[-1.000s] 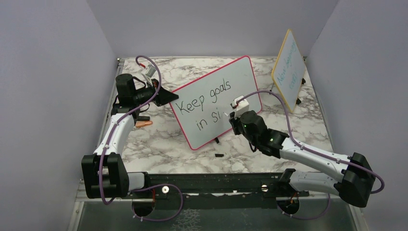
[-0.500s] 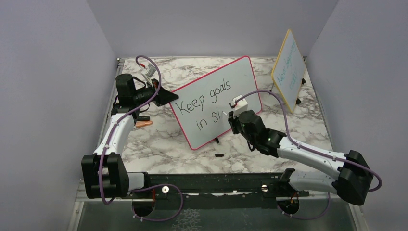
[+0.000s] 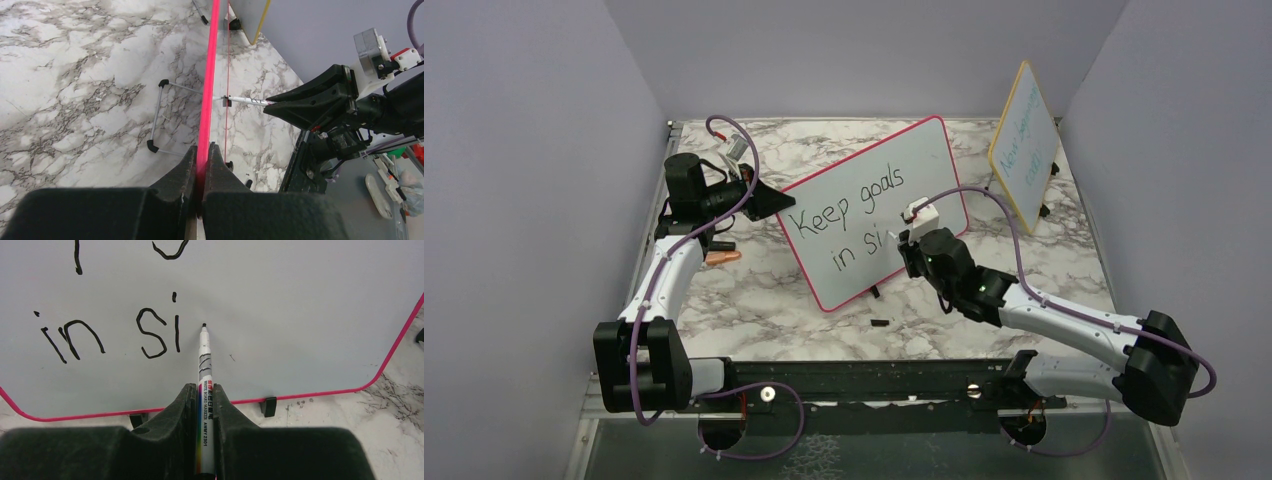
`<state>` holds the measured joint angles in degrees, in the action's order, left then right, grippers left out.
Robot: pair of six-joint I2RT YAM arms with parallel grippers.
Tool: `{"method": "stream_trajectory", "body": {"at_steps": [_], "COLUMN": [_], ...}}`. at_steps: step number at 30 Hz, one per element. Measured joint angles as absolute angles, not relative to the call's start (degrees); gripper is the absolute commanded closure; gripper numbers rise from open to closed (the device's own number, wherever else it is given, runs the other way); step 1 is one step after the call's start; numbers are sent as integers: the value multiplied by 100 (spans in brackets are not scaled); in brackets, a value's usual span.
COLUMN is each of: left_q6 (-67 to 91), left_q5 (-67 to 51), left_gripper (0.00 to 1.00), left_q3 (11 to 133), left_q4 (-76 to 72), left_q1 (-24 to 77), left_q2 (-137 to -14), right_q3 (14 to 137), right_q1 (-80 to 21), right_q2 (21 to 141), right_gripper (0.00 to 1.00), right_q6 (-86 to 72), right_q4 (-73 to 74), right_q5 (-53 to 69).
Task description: Write a sentence on the whiteboard
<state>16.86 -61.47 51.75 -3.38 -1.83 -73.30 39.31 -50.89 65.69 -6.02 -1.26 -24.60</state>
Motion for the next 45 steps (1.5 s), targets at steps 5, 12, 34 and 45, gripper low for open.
{"method": "stream_trajectory", "body": {"at_steps": [5,12,34,45], "left_q6": [1686,1686,1686,1684], "left_q5": [-6147,-6149,-6147,-6147], "left_gripper": [100,100,100,100], "left_q3": [5175,5175,5175,5175], "left_q4": [-338,-336,-331,-331], "left_q1": [-183,-183,-185,-185], "left_q2": [-7330,-7330,-7330,-7330], "right_q3": [3931,3931,3935,3935], "right_q1": [-5087,-5087,-5054,-5057], "right_q2": [6569,6569,6543,6534], "right_gripper": [100,100,99,100], "right_q6": [-600,-591,-495,-499], "right_q4": [-191,-311,-156,99], "right_q5": [-2458,-2408,-1905,-1826]}}
